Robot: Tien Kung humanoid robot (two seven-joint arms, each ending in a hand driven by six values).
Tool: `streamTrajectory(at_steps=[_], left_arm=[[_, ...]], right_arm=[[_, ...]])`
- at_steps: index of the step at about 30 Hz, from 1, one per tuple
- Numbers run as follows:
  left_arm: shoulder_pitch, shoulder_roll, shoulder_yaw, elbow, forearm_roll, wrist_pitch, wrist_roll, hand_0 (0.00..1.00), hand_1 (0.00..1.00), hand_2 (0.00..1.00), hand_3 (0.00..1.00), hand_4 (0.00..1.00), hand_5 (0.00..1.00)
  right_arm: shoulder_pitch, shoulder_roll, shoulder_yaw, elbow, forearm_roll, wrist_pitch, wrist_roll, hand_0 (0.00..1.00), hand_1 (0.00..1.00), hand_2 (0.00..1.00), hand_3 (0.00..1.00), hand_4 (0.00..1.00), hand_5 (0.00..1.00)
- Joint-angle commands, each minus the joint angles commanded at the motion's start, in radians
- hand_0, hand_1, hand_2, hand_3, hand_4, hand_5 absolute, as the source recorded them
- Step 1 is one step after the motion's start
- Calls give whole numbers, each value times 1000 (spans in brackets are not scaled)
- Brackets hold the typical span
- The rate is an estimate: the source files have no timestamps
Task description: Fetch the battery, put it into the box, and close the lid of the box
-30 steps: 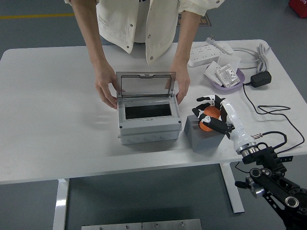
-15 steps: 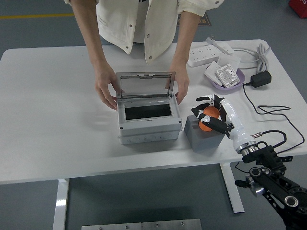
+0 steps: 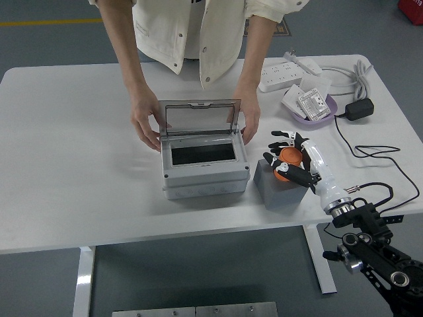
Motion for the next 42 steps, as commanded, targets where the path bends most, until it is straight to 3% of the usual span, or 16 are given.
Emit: streamTrajectory(at_steps=[2,3,21,22,27,28,33,34,39,40,42], left_arm=[[0,0,1,0,-1,0,-1,579,748,574,522,133,2],[0,1,1,0,-1,0,-1,576,748,575,518,134,2],[-3,4,-2,0,0,2,-4,572,750,577,518,132,2],[-3,3,-2,0,0,3,-4,571,750,579,520,134,2],[-4,4,-2,0,-1,4,-5,571,750,579,520,134,2],[-5,5,-2,0,-1,5,-6,567,751,579,520,134,2],[-5,7,1,0,-7,6,-8,567,751,579,520,134,2],[-5,8,1,0,-7,7,-8,567,751,581,522,138,2],[-4,10,2,0,-11,8,-10,567,751,581,522,138,2],[-5,10,1,0,-11,8,-11,567,751,581,522,140,2],[-5,10,2,0,-12,8,-11,567,751,581,522,140,2]], right_arm=[[0,1,-1,-4,2,0,0,600,596,618,740,852,313],[0,1,-2,-5,3,-1,0,600,603,629,738,823,266],[3,2,-14,-4,7,-25,-2,590,600,613,701,806,234],[3,2,-14,-3,9,-28,-1,577,589,571,656,703,121],[5,2,-13,-1,18,-35,0,577,589,571,656,703,121],[5,3,-13,-2,20,-37,0,585,508,474,556,532,168],[6,4,-14,-6,25,-39,-4,585,508,474,556,532,168],[6,4,-15,-7,25,-39,-5,479,427,376,385,276,2],[7,5,-21,-11,23,-40,-10,479,427,376,385,276,2],[8,5,-22,-11,22,-40,-11,366,353,334,331,58,2],[9,5,-25,-12,21,-41,-12,366,353,334,331,58,2]])
